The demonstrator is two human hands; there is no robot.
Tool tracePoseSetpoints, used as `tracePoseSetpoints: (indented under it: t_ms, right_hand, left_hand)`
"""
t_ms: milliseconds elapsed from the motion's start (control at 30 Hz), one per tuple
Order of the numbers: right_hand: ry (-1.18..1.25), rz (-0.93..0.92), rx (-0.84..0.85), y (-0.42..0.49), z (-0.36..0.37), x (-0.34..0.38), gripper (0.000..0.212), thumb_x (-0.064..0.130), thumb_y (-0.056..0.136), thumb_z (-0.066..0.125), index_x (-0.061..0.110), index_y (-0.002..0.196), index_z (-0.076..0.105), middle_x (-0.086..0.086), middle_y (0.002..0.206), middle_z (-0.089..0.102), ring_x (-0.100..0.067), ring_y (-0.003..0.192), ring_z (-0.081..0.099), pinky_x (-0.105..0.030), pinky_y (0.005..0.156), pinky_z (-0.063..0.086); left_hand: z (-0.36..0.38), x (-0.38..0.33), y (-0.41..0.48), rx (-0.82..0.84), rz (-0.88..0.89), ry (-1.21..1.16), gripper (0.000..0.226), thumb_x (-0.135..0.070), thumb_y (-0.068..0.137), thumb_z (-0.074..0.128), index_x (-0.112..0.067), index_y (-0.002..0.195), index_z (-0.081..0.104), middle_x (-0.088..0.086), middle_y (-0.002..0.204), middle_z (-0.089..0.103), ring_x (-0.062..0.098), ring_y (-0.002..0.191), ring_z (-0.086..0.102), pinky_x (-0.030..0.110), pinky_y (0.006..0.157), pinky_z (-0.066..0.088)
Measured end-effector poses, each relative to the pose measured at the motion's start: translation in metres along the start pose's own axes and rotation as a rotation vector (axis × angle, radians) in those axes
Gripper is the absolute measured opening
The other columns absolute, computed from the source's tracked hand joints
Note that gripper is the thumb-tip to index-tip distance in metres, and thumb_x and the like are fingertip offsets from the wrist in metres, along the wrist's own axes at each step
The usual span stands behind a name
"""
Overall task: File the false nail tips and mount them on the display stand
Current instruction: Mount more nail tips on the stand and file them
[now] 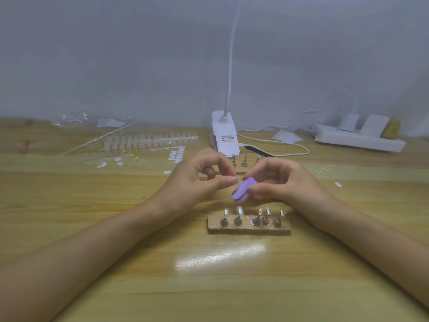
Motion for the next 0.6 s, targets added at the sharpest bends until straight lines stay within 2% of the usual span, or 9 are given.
tracePoseSetpoints:
  t_ms: [33,133,267,367,500,600]
  right_hand:
    - [-0.003,-0.005,0.004,0.0,0.002,0.0,0.02,0.016,0.074,0.079,0.009,0.091,0.071,-0.018,0.095,0.076,-0.03,0.088,0.075,-0.033,0.073,0.061]
    - [0.059,-0.022,-0.138,0.002,-0.003,0.002,0.024,0.019,0.074,0.077,0.006,0.092,0.07,-0.018,0.094,0.076,-0.025,0.087,0.074,-0.029,0.074,0.061]
    - [-0.052,0.001,0.01,-0.001,0.005,0.002,0.02,0.017,0.076,0.078,0.006,0.091,0.071,-0.019,0.094,0.076,-0.03,0.088,0.075,-0.036,0.078,0.062]
    - [0.045,-0.012,-0.131,0.0,-0.001,0.003,0.021,0.017,0.078,0.074,0.004,0.094,0.069,-0.02,0.095,0.075,-0.029,0.09,0.074,-0.038,0.08,0.059]
    - [-0.056,0.001,0.006,-0.001,0.008,0.004,0.019,0.015,0.077,0.077,0.004,0.091,0.07,-0.019,0.092,0.076,-0.027,0.085,0.075,-0.037,0.078,0.062]
    - [0.022,-0.009,-0.156,0.0,0.0,0.004,0.023,0.017,0.077,0.075,0.003,0.094,0.069,-0.02,0.096,0.075,-0.027,0.09,0.073,-0.045,0.09,0.059]
  left_hand:
    - [0.0,0.0,0.0,0.006,0.004,0.004,0.009,-0.022,0.083,0.076,-0.025,0.078,0.069,-0.014,0.09,0.062,0.007,0.074,0.053,0.015,0.081,0.044]
    - [-0.001,-0.001,0.0,-0.01,0.01,-0.002,0.009,-0.021,0.083,0.076,-0.023,0.078,0.069,-0.006,0.091,0.062,0.009,0.072,0.054,0.02,0.08,0.047]
    - [0.0,-0.004,0.0,-0.011,0.029,0.016,0.007,-0.025,0.081,0.075,-0.024,0.078,0.069,0.0,0.091,0.061,0.007,0.072,0.053,0.017,0.08,0.046]
    - [0.001,-0.005,0.0,-0.014,0.029,0.006,0.007,-0.022,0.081,0.075,-0.022,0.078,0.069,-0.001,0.089,0.06,0.008,0.072,0.053,0.017,0.077,0.045]
    - [0.001,-0.007,0.0,-0.013,0.044,0.024,0.007,-0.027,0.08,0.073,-0.023,0.078,0.068,-0.003,0.088,0.059,0.006,0.073,0.052,0.016,0.077,0.044]
    - [0.001,-0.006,0.0,-0.006,0.031,0.016,0.006,-0.022,0.081,0.075,-0.022,0.078,0.069,0.001,0.089,0.06,0.009,0.074,0.053,0.02,0.078,0.045]
Point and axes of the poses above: each hand's wrist, its own y-axis towards the middle knuckle, its own z-axis out of the palm, x = y × z, the point moved 3 cm from there along y, towards the middle knuckle
